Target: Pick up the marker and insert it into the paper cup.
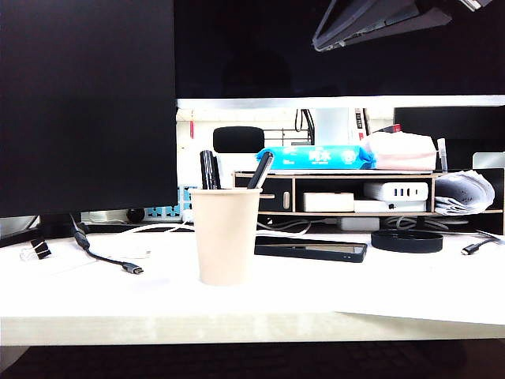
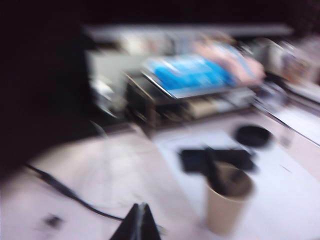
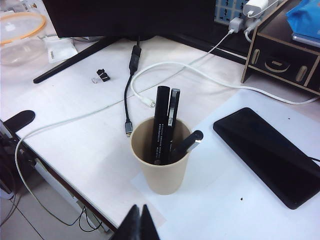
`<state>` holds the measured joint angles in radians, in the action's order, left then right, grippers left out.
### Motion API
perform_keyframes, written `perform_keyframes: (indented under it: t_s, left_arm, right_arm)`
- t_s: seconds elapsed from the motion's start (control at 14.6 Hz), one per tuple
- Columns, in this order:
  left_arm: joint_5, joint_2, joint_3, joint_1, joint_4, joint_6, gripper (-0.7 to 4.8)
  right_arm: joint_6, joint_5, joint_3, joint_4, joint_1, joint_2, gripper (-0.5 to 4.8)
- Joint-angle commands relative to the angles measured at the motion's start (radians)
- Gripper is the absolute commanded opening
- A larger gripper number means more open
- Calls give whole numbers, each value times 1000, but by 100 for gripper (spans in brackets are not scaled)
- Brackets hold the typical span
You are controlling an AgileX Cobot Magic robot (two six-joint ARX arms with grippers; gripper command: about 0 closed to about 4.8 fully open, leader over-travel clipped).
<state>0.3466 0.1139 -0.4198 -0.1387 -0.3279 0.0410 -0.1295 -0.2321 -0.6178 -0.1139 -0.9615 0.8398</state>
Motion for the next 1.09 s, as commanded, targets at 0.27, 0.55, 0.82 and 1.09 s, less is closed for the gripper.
perform_keyframes:
  t_s: [0.27, 0.55, 0.82, 1.09]
  left_arm:
    - [-282, -89, 117, 169, 63, 9, -5]
    - [-279, -110, 271, 177, 212, 54, -5]
    - [-280, -110, 347, 177, 278, 72, -5]
    - [-282, -110, 362, 177, 278, 71, -5]
  right_arm:
    - [3, -5, -5, 12, -2, -1, -5]
    - [3, -5, -5, 11, -2, -2, -5]
    - [3, -5, -5, 11, -2, -2, -5]
    - [3, -5, -5, 11, -2, -2, -5]
